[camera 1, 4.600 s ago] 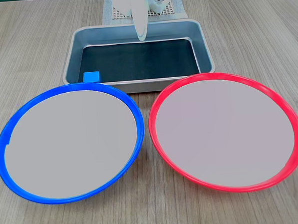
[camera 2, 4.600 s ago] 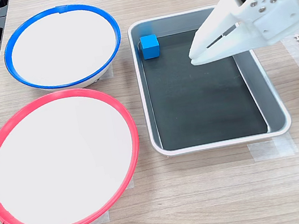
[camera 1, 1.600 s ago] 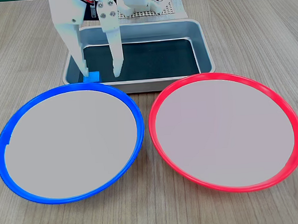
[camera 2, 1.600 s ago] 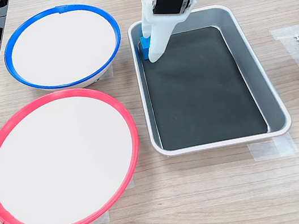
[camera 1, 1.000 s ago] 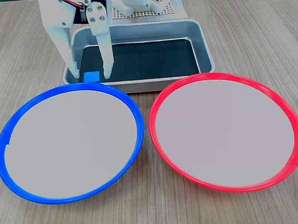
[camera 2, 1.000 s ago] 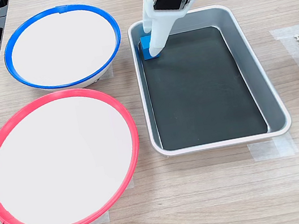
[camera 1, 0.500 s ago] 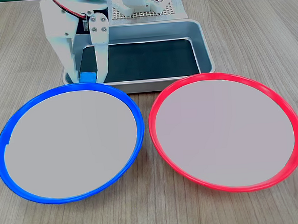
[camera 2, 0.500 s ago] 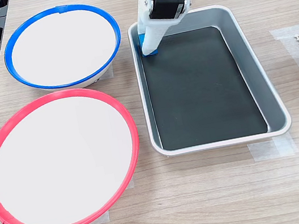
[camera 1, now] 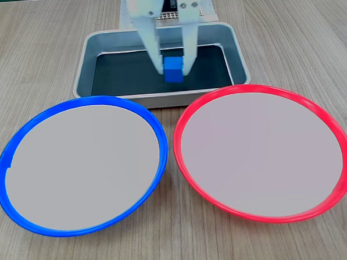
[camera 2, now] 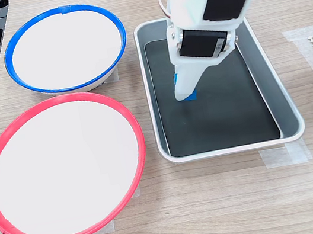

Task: Move a blue block from tray to blue dish

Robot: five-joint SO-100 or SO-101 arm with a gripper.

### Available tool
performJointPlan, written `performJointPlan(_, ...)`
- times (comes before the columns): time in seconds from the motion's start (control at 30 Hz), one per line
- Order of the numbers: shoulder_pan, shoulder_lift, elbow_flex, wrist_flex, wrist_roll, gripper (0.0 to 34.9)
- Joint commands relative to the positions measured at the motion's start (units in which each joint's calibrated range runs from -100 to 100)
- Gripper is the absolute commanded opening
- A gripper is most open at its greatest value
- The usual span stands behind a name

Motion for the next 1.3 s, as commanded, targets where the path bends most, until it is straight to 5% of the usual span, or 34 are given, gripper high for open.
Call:
performJointPlan(0.0, -2.0, -0.8, -15.3, 4.0, -11.4, 0.1)
performJointPlan(0.2, 8.1, 6.8, -24.8, -11.1, -15.7, 0.1)
performJointPlan(0.43, 15.9, 14.4, -17.1, -29.4, -9.8, 1.0)
performJointPlan(0.5, 16.9, 14.9, -13.9, -33.8, -9.4, 7.0)
performJointPlan(0.57, 17.7, 14.8, -11.8, -36.1, -9.3, 19.4)
performJointPlan(0.63, 17.9, 13.7, -9.7, -37.6, -9.8, 24.0)
performJointPlan(0.73, 16.8, 8.9, -5.0, -40.9, -14.1, 16.8)
performJointPlan(0.77, 16.1, 6.5, -2.9, -42.3, -16.2, 12.2)
performJointPlan(0.8, 15.2, 4.1, -0.8, -43.5, -18.5, 2.5)
performJointPlan(0.83, 14.0, 0.6, 2.0, -44.3, -21.1, 0.4)
performJointPlan(1.03, 5.4, -24.1, 25.8, -51.4, -35.0, 0.1)
performJointPlan(1.27, 1.8, -59.4, 50.3, -35.2, -44.9, 0.2)
